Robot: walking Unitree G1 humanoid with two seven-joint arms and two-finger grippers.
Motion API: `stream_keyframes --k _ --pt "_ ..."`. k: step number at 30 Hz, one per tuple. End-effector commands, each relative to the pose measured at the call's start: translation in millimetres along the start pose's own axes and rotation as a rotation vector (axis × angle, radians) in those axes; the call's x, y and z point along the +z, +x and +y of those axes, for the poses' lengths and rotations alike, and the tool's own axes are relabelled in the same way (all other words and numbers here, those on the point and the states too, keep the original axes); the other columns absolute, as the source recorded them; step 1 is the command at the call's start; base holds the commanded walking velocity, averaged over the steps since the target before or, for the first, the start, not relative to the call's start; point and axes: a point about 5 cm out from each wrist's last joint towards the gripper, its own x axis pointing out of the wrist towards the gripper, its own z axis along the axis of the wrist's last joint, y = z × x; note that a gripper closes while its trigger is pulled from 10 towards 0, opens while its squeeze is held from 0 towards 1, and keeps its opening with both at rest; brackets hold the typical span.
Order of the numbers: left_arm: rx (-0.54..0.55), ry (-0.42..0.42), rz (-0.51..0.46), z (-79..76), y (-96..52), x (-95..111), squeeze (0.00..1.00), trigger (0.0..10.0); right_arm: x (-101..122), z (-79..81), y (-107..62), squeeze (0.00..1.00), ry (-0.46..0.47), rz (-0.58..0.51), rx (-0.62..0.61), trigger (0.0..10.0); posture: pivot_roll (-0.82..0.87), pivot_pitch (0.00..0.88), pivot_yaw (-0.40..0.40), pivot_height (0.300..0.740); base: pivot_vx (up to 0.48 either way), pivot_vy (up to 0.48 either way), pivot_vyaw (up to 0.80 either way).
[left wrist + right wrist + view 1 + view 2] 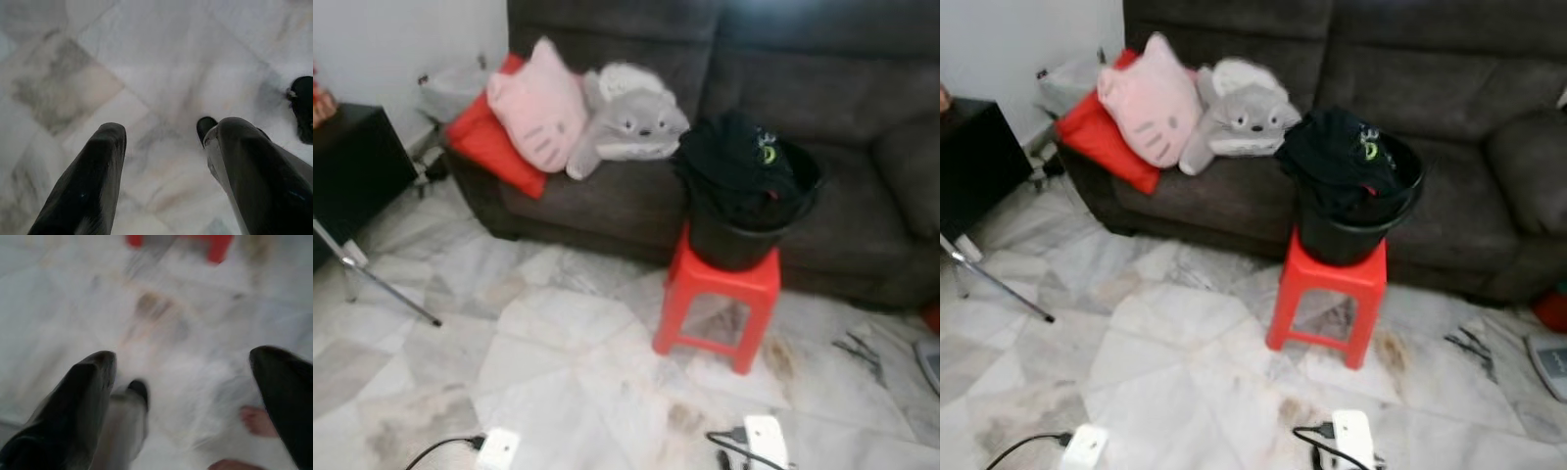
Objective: Hang hanger
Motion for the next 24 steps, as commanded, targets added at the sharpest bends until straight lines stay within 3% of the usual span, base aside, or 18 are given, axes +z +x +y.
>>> stream_keyframes --k 1,21,24 --pt "0.013 -0.008 0.029 4.9 -1.7 -9.4 0.0 10.0 -4.5 6.3 -0.6 0.0 0.007 0.01 0.016 10.0 -0.12 0.0 0.009 0.727 0.0 0.0 0.0" --pt "-0.005 -0.036 0.035 4.1 -1.7 -9.9 0.0 10.0 -4.0 6.6 -0.7 0.0 0.01 0.002 0.02 10.0 -0.12 0.0 0.009 0.727 0.0 0.0 0.0" --pt "-0.007 -0.039 0.035 3.6 -1.6 -9.6 0.0 10.0 -4.0 6.6 -0.7 0.0 0.009 0.002 0.02 10.0 -0.12 0.0 0.009 0.727 0.27 0.0 0.0"
